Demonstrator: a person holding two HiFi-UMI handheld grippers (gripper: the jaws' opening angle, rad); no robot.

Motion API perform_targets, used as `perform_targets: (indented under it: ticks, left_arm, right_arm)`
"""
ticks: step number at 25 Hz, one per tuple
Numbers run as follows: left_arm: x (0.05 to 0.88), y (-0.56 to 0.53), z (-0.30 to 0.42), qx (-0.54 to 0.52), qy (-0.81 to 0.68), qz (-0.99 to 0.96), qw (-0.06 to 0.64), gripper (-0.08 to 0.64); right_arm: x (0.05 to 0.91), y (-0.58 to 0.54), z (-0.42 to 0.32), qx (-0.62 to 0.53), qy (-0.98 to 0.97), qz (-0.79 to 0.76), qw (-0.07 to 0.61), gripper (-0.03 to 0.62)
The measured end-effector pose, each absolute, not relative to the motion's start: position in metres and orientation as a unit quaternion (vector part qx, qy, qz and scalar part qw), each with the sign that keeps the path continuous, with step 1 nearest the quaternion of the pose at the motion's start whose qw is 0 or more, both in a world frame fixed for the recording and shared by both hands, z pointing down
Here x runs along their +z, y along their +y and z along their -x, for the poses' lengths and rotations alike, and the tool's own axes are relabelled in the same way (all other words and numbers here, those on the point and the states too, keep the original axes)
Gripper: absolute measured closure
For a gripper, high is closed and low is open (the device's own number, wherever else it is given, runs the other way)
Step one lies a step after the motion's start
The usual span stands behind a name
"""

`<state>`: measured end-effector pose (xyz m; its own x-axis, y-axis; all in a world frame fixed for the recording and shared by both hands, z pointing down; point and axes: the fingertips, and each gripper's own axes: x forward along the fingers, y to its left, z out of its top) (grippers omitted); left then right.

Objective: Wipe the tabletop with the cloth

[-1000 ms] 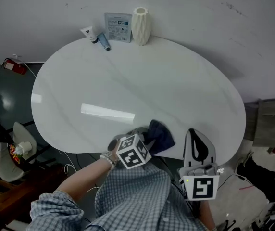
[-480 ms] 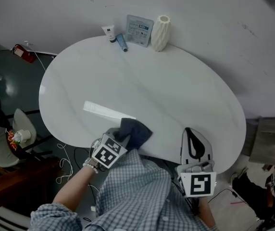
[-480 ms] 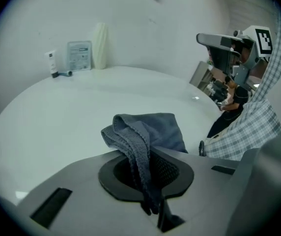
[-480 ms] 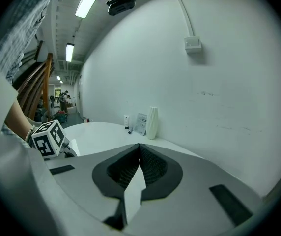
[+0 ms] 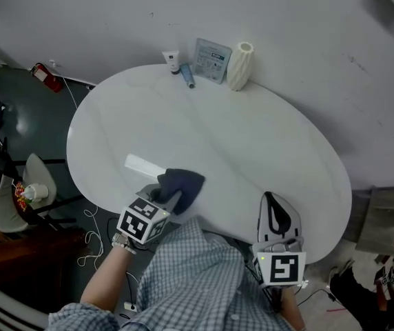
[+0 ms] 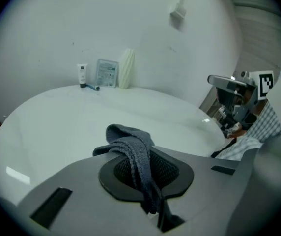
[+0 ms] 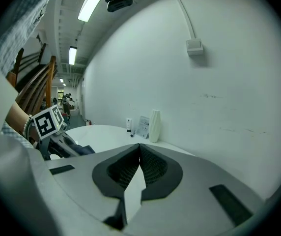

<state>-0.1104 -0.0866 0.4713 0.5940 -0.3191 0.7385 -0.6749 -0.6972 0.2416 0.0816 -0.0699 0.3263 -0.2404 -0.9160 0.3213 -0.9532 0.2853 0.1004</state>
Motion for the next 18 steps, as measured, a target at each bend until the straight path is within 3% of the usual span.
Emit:
perform_targets:
  ticks: [18]
  left_arm:
    - [0.362, -0.108, 0.046, 0.277, -0.298, -0.901, 0.153, 0.526]
  right_arm:
    - [0.307, -0.088, -0.065, 0.034, -0.805, -0.577, 0.134, 0.583]
